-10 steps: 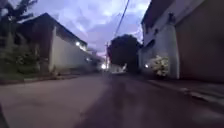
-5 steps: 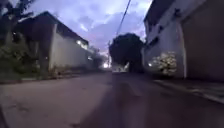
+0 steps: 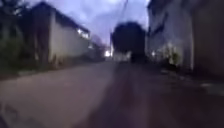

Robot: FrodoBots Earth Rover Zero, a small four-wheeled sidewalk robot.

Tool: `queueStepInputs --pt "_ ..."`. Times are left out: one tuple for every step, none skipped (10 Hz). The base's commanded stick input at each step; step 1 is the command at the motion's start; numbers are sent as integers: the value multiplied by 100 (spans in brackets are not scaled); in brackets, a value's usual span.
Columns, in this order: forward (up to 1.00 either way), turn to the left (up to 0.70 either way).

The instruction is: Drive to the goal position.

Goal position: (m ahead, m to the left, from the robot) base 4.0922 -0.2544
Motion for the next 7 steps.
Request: queueStepInputs --pt "70 0" --pt "70 0" --pt "70 -1" --pt "70 -7" --pt "70 -20" --pt "70 -35" --pt "70 -35"
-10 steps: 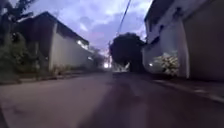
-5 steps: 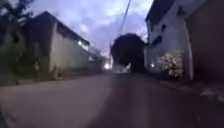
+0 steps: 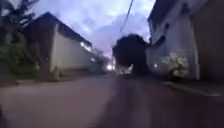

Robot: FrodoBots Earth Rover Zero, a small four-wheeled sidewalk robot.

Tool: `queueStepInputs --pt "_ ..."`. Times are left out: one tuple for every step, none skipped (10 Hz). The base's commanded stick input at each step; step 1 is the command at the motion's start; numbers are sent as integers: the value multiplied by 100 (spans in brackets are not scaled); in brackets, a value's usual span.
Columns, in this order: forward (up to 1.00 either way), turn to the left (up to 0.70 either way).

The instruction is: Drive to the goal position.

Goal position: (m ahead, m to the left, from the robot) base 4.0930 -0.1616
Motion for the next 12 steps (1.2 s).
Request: queueStepInputs --pt "70 -35" --pt "70 -35" --pt "70 -35" --pt "70 -35" --pt "70 -35" --pt "70 -35" --pt "70 -35" --pt "70 -35" --pt "70 -35" --pt "70 -17" --pt "70 0" --pt "70 0"
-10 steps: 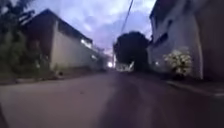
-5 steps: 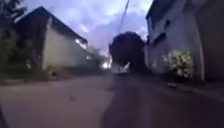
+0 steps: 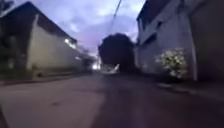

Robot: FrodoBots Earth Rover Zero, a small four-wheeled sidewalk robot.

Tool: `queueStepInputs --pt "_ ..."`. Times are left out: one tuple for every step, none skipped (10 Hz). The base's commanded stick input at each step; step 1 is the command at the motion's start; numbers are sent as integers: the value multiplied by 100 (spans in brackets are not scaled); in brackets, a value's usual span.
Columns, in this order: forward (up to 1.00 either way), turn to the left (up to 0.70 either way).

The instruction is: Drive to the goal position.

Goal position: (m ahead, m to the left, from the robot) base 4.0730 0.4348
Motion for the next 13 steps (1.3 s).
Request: queueStepInputs --pt "70 0" --pt "70 0" --pt "70 0" --pt "70 0" --pt "70 0" --pt "70 0" --pt "70 0" --pt "70 0" --pt "70 0" --pt "70 0" --pt "70 0" --pt "70 0" --pt "70 -2"
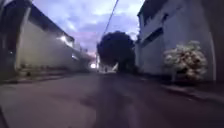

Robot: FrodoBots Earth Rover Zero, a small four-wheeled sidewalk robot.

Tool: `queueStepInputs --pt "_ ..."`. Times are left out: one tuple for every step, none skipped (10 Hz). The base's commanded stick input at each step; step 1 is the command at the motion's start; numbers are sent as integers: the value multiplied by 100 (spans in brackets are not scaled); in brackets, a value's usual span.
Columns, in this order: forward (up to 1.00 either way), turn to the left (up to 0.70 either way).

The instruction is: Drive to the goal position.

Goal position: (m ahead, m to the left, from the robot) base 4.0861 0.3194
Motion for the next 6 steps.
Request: queueStepInputs --pt "70 -3" --pt "70 -16" --pt "70 -30" --pt "70 -35" --pt "70 -35" --pt "70 -35"
